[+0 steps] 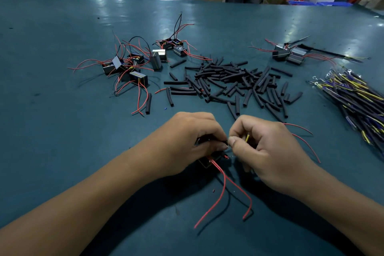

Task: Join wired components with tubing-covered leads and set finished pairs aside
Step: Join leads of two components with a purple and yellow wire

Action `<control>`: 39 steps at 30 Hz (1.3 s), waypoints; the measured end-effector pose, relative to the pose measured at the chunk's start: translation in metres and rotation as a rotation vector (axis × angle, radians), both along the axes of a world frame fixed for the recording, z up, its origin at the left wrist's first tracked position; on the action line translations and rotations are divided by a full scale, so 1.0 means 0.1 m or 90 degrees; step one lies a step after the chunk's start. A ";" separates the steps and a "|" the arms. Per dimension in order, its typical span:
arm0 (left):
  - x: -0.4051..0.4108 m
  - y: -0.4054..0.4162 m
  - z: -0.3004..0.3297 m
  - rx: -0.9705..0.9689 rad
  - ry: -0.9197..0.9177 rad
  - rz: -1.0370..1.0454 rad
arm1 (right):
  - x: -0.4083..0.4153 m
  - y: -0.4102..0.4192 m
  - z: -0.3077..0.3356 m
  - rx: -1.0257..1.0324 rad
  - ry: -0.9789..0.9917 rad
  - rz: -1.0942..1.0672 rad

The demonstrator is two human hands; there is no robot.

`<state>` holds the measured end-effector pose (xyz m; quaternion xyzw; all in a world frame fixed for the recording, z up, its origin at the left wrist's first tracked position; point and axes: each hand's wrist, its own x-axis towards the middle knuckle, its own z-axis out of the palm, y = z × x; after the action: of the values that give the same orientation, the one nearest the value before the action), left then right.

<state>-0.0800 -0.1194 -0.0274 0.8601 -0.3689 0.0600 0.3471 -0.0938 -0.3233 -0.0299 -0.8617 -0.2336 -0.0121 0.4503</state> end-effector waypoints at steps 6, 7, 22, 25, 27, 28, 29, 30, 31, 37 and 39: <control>0.00 -0.01 -0.01 -0.022 0.046 0.035 | 0.05 -0.02 0.01 0.024 0.077 0.000; 0.00 -0.01 -0.01 -0.027 0.058 0.042 | 0.06 -0.03 0.02 0.048 0.103 0.000; -0.01 0.02 -0.05 -0.051 0.159 0.067 | 0.10 -0.22 0.06 0.133 0.137 0.081; 0.00 0.02 -0.05 -0.057 0.166 0.067 | 0.08 -0.24 0.08 0.109 0.067 0.105; 0.00 0.03 -0.06 -0.058 0.169 0.067 | 0.06 -0.26 0.09 0.099 0.041 0.128; 0.00 0.03 -0.06 -0.058 0.172 0.067 | 0.05 -0.26 0.09 0.093 0.032 0.136; 0.00 0.03 -0.06 -0.059 0.174 0.066 | 0.05 -0.27 0.09 0.086 0.020 0.142; 0.00 0.03 -0.06 -0.061 0.175 0.065 | 0.04 -0.26 0.09 0.072 0.001 0.146; 0.00 0.04 -0.06 -0.062 0.175 0.064 | 0.04 -0.26 0.09 0.052 -0.025 0.148; 0.01 0.04 -0.08 -0.073 0.175 0.072 | 0.05 -0.24 0.09 -0.115 -0.201 0.110; 0.01 0.03 -0.09 -0.075 0.174 0.072 | 0.04 -0.22 0.09 -0.107 -0.183 0.075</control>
<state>-0.0792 -0.1160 -0.0359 0.8579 -0.2653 -0.0164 0.4398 -0.0899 -0.3457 -0.0208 -0.8703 -0.3461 -0.0894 0.3387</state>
